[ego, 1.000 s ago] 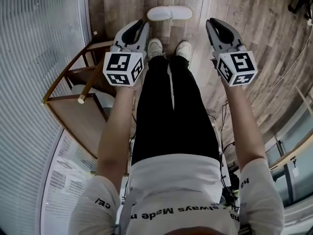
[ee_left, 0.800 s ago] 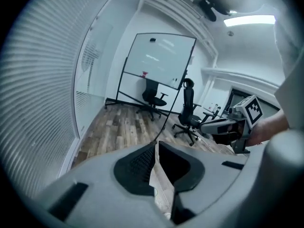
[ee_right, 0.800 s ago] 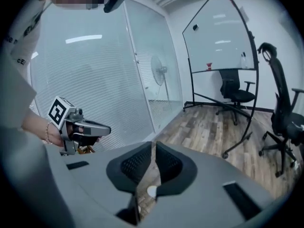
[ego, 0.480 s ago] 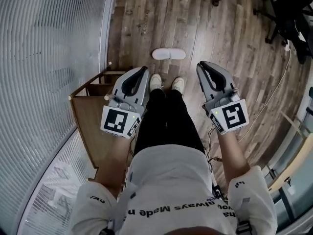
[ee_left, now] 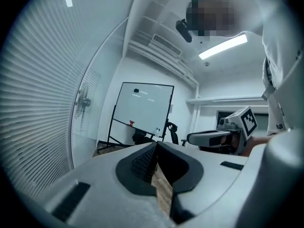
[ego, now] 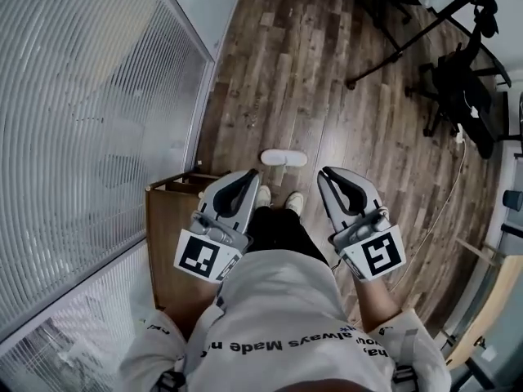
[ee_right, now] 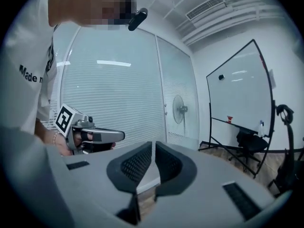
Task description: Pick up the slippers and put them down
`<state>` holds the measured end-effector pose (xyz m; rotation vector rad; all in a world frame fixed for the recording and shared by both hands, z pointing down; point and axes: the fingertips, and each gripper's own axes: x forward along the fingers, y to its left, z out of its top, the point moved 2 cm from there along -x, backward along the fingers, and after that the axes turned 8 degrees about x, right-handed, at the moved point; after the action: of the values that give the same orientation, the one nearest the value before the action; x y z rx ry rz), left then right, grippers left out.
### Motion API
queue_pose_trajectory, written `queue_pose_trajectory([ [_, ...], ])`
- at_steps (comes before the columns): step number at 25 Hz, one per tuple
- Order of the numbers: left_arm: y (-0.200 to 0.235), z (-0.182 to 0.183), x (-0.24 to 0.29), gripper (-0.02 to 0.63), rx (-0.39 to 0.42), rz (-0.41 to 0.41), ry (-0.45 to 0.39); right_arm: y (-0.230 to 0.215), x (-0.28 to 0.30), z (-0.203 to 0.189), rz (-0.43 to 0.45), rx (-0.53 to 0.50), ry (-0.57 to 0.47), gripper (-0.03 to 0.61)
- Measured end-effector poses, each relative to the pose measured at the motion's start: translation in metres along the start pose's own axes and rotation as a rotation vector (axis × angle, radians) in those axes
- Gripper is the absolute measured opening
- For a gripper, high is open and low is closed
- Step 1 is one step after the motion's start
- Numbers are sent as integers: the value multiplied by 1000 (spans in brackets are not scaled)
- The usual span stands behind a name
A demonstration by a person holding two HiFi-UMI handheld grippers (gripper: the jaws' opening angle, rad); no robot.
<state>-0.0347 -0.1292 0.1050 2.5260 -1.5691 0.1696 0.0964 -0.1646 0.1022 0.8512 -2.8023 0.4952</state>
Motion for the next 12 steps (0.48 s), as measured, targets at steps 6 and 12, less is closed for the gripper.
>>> queue_pose_trajectory([
  [6,-9,63,-12,12,46,-8,-76,32,-15,61,18,-38,-85,28],
  [12,-18,111,-21,12,68,-25,-123,51,-33,112,22,-70,-118,28],
])
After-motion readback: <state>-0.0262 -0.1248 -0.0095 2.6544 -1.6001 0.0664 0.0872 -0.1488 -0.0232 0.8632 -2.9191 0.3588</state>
